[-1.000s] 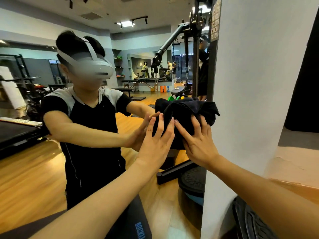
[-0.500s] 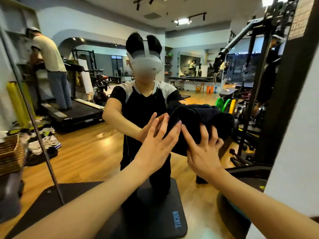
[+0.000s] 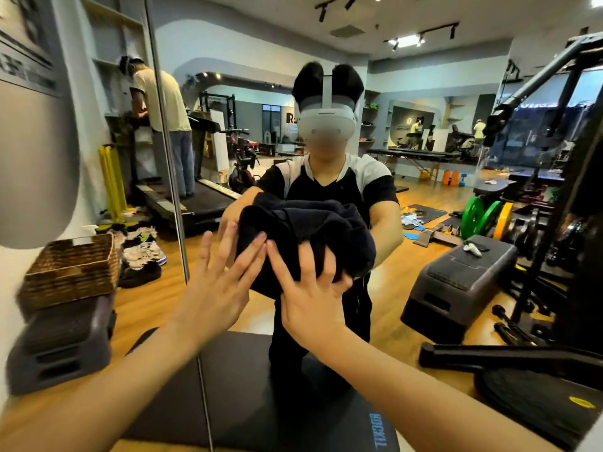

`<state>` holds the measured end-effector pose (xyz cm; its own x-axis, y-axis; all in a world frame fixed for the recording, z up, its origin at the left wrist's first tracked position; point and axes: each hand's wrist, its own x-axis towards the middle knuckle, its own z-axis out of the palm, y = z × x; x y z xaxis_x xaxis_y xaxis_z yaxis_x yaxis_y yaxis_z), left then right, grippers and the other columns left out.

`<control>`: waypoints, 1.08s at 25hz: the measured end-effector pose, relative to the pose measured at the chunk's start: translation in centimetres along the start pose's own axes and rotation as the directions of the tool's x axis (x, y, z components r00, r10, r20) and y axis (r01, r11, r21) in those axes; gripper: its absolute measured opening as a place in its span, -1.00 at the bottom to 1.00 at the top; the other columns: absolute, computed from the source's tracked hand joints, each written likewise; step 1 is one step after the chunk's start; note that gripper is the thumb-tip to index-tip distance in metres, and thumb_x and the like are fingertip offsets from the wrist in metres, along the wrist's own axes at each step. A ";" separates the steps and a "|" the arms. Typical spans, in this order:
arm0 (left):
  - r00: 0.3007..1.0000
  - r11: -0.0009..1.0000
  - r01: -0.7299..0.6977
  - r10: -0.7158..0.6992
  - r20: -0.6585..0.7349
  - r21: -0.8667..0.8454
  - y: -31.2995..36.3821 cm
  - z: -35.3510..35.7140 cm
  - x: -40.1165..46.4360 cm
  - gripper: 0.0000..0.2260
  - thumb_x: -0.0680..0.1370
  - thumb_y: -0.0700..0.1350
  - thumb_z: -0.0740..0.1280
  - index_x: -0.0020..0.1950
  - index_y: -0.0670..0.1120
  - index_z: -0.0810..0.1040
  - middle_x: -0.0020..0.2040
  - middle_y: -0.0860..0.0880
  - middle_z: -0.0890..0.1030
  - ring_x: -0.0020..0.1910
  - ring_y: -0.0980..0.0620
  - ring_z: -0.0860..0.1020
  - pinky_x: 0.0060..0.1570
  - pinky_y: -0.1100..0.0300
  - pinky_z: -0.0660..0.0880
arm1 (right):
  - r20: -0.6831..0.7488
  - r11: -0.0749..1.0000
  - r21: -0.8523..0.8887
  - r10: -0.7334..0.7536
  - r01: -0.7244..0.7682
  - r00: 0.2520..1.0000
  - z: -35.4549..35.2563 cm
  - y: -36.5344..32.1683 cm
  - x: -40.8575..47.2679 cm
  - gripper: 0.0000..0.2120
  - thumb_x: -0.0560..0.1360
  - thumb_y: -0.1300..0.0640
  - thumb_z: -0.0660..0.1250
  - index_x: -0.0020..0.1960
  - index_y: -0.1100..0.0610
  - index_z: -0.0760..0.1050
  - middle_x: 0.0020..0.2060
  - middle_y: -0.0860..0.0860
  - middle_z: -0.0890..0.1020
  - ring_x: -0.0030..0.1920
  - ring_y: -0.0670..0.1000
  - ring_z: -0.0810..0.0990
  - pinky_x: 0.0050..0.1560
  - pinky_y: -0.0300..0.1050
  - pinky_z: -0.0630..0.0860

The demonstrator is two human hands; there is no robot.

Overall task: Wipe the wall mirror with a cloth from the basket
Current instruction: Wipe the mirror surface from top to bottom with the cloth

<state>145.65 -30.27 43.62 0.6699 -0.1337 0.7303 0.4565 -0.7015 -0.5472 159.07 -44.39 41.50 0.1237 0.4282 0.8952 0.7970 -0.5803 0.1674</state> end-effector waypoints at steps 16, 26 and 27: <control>0.986 0.977 0.167 -0.165 0.032 -0.131 -4.5 3.0 -8.4 -0.32 0.55 -0.15 0.19 0.65 -0.15 0.01 0.62 -0.17 0.07 0.55 -0.49 0.03 0.44 -0.51 0.04 | -0.037 0.990 0.028 -0.138 0.139 0.990 3.6 -8.8 -0.6 -0.19 0.47 -0.01 0.30 0.66 -0.17 0.08 0.56 0.10 0.12 0.44 0.27 0.15 0.15 0.27 0.32; 0.961 0.960 0.225 -0.190 0.202 -0.166 1.0 3.9 -15.1 -0.26 0.48 -0.34 0.32 0.63 -0.19 0.12 0.62 -0.23 0.12 0.56 -0.48 0.01 0.47 -0.48 0.00 | 0.034 0.975 0.096 -0.206 0.202 0.978 5.5 -9.5 -8.3 -0.32 0.56 0.07 0.26 0.65 -0.14 0.17 0.59 0.07 0.13 0.51 0.25 0.06 0.34 0.27 0.32; 0.958 0.956 0.236 -0.198 0.209 -0.176 1.3 3.9 -15.0 -0.27 0.47 -0.35 0.36 0.61 -0.21 0.18 0.62 -0.24 0.13 0.56 -0.48 0.02 0.48 -0.46 -0.01 | 0.043 0.972 0.116 -0.212 0.206 0.976 5.5 -9.2 -8.4 -0.33 0.57 0.08 0.25 0.65 -0.13 0.19 0.60 0.07 0.12 0.53 0.24 0.06 0.38 0.28 0.29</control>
<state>138.44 -26.43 30.35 0.6737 0.1573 0.7221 0.4911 -0.8255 -0.2783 153.94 -38.89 30.18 -0.0232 0.5707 0.8208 0.8684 -0.3953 0.2993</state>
